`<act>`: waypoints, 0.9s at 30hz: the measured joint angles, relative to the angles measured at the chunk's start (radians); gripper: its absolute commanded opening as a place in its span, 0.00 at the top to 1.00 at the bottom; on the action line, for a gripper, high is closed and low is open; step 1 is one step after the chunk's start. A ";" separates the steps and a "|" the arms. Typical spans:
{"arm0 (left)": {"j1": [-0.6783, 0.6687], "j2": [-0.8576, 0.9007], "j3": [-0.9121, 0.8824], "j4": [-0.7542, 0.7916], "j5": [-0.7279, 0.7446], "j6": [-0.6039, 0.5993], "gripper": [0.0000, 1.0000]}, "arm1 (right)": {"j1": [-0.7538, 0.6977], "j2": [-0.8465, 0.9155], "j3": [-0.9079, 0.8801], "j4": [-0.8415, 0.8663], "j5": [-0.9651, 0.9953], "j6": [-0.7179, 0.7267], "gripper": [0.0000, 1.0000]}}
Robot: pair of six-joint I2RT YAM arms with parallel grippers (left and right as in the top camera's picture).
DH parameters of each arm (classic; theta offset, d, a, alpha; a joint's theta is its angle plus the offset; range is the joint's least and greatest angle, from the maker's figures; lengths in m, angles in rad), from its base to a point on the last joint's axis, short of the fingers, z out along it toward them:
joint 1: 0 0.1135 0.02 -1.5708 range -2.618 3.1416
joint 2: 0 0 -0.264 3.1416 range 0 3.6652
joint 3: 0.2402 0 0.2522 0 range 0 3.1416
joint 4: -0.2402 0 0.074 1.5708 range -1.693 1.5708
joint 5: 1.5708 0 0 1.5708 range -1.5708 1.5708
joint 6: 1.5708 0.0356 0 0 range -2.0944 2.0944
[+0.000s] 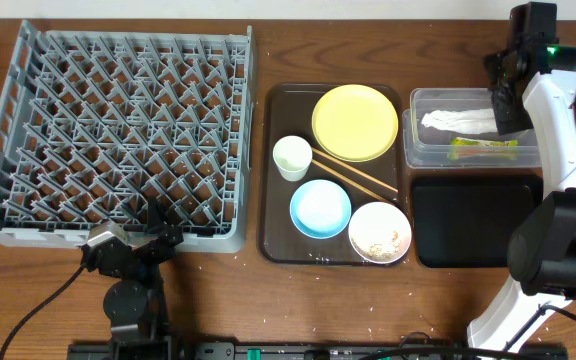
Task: Sort waste into correct bins and load items into the dishwasher
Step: 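Carry the tissue and wrapper with the right gripper into the clear bin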
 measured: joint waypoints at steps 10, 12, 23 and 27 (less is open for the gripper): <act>0.000 0.000 0.000 0.000 0.000 0.000 0.06 | 0.027 -0.113 0.000 -0.028 -0.165 -0.540 0.01; 0.000 0.000 0.000 0.000 0.000 0.000 0.06 | 0.064 -0.185 0.001 -0.069 -0.183 -0.615 0.01; 0.000 0.000 0.000 0.000 0.000 0.000 0.06 | 0.469 -0.310 0.011 -0.361 -0.231 -0.895 0.04; 0.000 0.000 0.000 0.000 0.000 0.000 0.06 | 0.576 -0.286 -0.050 -0.404 -0.230 -0.938 0.08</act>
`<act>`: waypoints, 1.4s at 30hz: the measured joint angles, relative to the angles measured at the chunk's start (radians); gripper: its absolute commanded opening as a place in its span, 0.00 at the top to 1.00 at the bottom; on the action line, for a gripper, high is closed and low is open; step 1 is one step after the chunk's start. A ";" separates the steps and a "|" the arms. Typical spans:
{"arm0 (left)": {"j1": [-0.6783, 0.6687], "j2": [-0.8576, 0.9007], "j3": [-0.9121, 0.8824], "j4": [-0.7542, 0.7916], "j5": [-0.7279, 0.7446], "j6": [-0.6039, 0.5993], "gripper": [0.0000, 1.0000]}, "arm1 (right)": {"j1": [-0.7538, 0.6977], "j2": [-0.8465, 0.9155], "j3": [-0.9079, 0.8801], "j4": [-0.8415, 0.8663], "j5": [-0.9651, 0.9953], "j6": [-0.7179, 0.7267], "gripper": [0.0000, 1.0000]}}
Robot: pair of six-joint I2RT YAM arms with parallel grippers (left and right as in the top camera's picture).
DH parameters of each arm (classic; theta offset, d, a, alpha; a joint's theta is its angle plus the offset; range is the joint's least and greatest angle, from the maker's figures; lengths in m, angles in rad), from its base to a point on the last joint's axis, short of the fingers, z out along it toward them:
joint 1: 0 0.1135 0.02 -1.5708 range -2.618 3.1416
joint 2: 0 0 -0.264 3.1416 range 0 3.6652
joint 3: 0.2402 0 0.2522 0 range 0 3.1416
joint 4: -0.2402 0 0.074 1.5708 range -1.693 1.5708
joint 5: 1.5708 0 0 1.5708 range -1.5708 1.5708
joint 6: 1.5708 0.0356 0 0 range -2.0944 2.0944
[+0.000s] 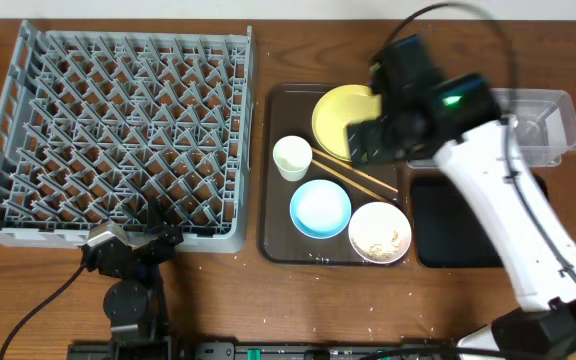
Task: Sort waste into correct bins and load items into the dishwasher
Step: 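Carry the tissue and wrapper with the right gripper into the clear bin, then grasp the white rice bowl with the right gripper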
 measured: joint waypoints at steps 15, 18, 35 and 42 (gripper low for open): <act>0.000 0.000 0.000 0.000 0.000 0.000 0.06 | 0.296 0.008 -0.497 0.219 0.044 -0.052 0.22; 0.000 0.000 0.000 0.000 0.000 0.000 0.06 | 0.323 0.009 -0.570 0.268 0.072 -0.058 0.26; 0.000 0.000 0.000 0.000 0.000 0.000 0.06 | 0.333 0.009 -0.803 0.560 0.138 -0.134 0.71; 0.000 0.000 0.000 0.000 0.000 0.000 0.06 | 0.333 0.009 -0.814 0.566 0.144 -0.147 0.85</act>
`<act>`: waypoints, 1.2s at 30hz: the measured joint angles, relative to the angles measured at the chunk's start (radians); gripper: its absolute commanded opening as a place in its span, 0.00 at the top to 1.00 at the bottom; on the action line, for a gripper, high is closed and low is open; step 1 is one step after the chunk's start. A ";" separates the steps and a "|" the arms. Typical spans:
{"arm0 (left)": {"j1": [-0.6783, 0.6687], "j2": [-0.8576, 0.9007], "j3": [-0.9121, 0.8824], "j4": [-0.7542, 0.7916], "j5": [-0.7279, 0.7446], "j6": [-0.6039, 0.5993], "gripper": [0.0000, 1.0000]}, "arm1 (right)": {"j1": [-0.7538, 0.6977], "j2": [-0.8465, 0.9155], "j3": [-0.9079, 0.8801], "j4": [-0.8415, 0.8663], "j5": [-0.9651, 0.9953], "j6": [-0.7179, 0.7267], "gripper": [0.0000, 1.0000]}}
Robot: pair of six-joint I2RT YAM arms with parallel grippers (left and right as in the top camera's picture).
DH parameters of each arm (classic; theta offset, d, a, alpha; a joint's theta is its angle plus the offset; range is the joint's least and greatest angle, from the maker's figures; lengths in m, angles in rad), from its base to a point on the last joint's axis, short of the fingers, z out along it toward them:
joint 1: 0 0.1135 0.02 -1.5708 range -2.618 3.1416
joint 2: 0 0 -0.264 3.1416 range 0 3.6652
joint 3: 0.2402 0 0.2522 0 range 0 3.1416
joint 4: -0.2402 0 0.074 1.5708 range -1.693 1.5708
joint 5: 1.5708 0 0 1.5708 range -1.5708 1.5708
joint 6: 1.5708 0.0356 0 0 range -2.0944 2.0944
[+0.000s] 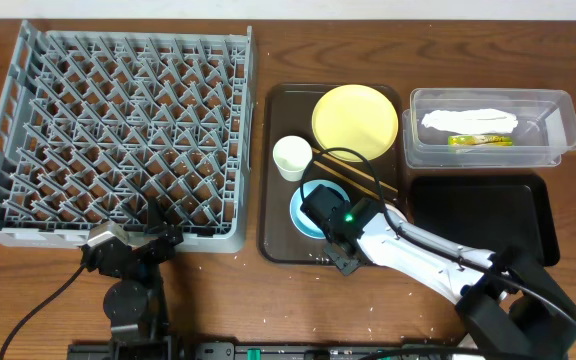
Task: Sort waste into correct bins and load items into the dishwasher
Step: 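Grasp the white rice bowl with the right gripper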
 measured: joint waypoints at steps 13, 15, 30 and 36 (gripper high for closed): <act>0.000 0.000 0.000 0.000 0.000 0.000 0.06 | 0.000 0.000 0.000 0.000 0.000 -0.003 0.73; 0.000 0.000 0.000 0.000 0.000 0.000 0.06 | 0.000 0.000 0.000 -0.001 0.000 -0.003 0.73; 0.000 0.000 0.000 0.000 0.000 0.000 0.06 | 0.000 0.000 0.032 -0.046 0.000 -0.004 0.99; 0.000 0.000 0.000 0.000 0.000 0.000 0.06 | 0.000 0.000 0.035 -0.050 0.008 -0.004 0.99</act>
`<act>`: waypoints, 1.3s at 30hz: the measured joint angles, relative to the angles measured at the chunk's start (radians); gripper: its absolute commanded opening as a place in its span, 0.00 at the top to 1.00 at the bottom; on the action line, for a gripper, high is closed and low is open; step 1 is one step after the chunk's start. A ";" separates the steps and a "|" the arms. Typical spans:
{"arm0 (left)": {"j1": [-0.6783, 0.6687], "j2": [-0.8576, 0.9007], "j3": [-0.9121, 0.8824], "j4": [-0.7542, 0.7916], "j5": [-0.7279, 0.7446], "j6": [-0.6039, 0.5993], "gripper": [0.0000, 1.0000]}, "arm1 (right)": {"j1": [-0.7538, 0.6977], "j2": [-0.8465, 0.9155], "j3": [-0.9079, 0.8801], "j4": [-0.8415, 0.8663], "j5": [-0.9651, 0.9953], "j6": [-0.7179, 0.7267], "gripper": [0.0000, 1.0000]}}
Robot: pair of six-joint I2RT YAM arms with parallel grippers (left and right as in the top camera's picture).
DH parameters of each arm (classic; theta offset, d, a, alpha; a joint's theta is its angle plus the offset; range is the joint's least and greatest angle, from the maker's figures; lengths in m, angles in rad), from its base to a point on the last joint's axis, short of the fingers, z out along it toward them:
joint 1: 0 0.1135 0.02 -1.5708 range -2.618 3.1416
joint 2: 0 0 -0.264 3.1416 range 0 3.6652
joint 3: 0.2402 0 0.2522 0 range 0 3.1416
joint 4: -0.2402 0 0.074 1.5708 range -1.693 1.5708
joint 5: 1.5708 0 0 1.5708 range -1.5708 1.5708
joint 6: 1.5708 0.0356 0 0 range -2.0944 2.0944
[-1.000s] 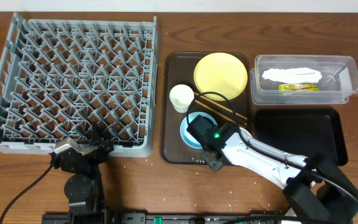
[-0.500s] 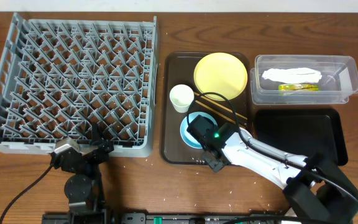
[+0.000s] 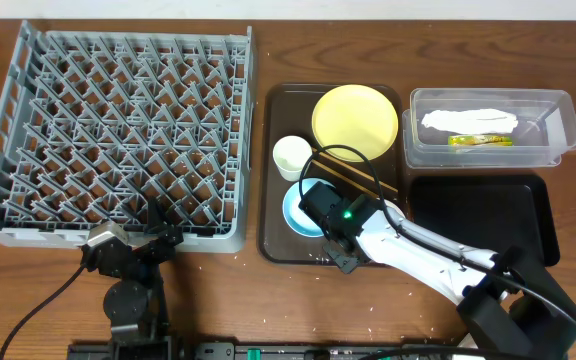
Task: Sort waste into correct bins and load items into the dishwasher
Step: 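Grasp the white rice bowl with the right gripper, then tip the white bowl over the black tray to dump the rice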
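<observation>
My right gripper [image 3: 314,204] is low over the brown tray [image 3: 273,235], on the blue bowl [image 3: 294,212]. Its fingers are hidden under the wrist, so its state is unclear. The right arm covers the white crumb bowl. On the tray also lie the yellow plate [image 3: 356,122], the white cup [image 3: 292,157] and the chopsticks [image 3: 366,180]. The grey dish rack [image 3: 118,120] stands on the left. My left gripper [image 3: 158,228] rests folded at the rack's front edge, fingers together and holding nothing.
A clear bin [image 3: 558,130] at the back right holds a white tissue [image 3: 468,120] and a green wrapper [image 3: 480,140]. A black tray [image 3: 488,210] lies in front of it, partly crossed by the right arm.
The blue bowl has shifted a little to the left on the tray, and my right gripper has shifted left with it. The left arm has not moved.
My right gripper was first over the clear bin at the back right. Then it was above the yellow plate. Later it was down at the blue bowl at the tray's front, and now the bowl sits a little further left.
</observation>
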 measured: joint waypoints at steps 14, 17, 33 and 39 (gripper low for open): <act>0.000 0.000 0.000 0.000 0.000 0.000 0.06 | -0.014 -0.143 0.094 -0.126 -0.015 0.005 0.99; 0.000 0.000 0.000 0.000 0.000 0.000 0.06 | -0.050 -0.231 0.098 -0.155 -0.019 0.016 0.99; 0.000 0.000 0.000 0.000 0.000 0.000 0.06 | -0.472 -0.567 0.082 -0.217 -0.198 0.013 0.99; 0.000 0.000 0.000 0.000 0.000 0.000 0.06 | -0.719 -0.588 0.041 -0.196 -0.416 -0.092 0.99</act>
